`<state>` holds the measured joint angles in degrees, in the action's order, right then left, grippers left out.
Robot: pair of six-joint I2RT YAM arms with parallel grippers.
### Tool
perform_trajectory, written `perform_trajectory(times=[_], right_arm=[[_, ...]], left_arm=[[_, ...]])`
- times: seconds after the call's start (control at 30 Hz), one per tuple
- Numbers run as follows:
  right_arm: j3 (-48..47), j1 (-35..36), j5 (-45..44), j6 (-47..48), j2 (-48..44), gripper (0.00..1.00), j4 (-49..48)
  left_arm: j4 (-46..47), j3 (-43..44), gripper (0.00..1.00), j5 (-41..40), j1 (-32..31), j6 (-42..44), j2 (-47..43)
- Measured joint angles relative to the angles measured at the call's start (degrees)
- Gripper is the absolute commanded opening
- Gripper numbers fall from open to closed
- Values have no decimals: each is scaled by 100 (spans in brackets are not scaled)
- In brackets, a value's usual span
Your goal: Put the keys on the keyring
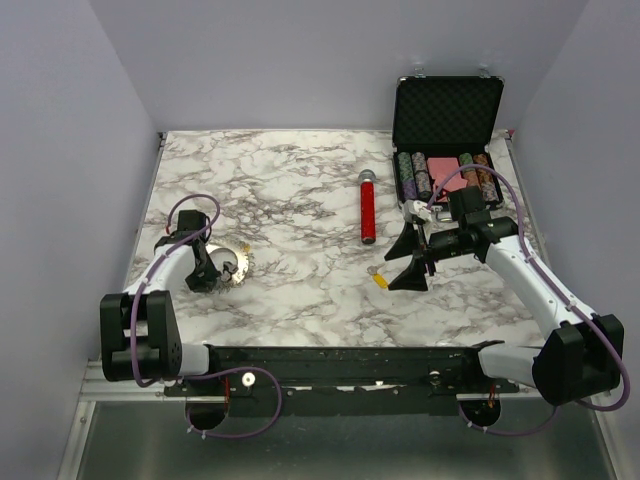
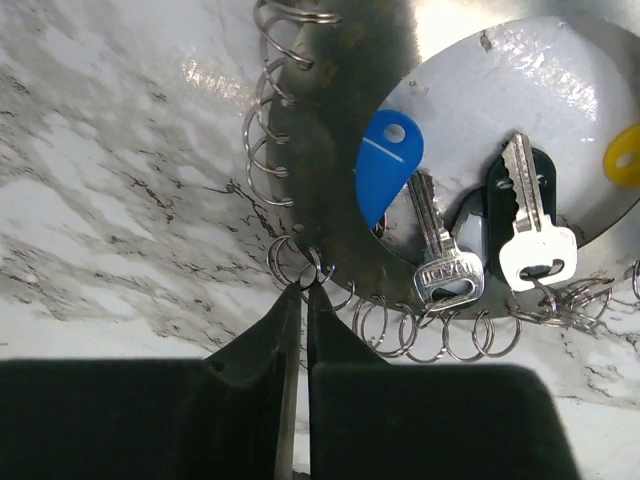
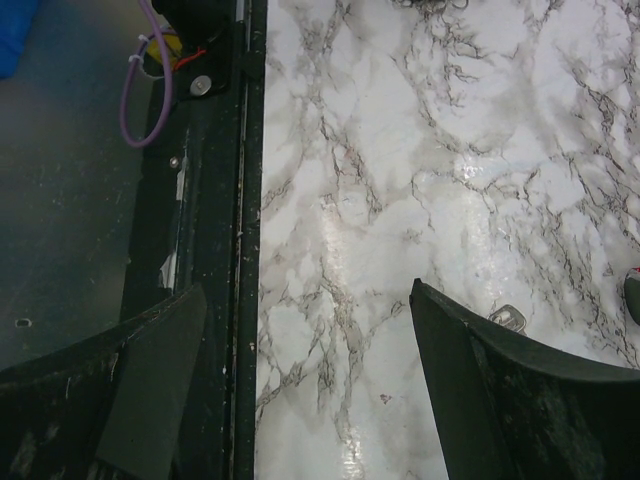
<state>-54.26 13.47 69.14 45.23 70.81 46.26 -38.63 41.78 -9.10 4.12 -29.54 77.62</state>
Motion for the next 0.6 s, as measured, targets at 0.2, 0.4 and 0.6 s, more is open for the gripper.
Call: perform_trajectory(times=[0.2,0.4,0.6], right_arm=[[0,0,4,28,0,91,13],[0,0,4,31,0,91,13],[0,0,4,33,0,91,11]], left_arm=[[7,0,0,98,0,57,-74],[31,-26,0,411,-52,74,-299],[81,-153,0,892,-136,81,-461]])
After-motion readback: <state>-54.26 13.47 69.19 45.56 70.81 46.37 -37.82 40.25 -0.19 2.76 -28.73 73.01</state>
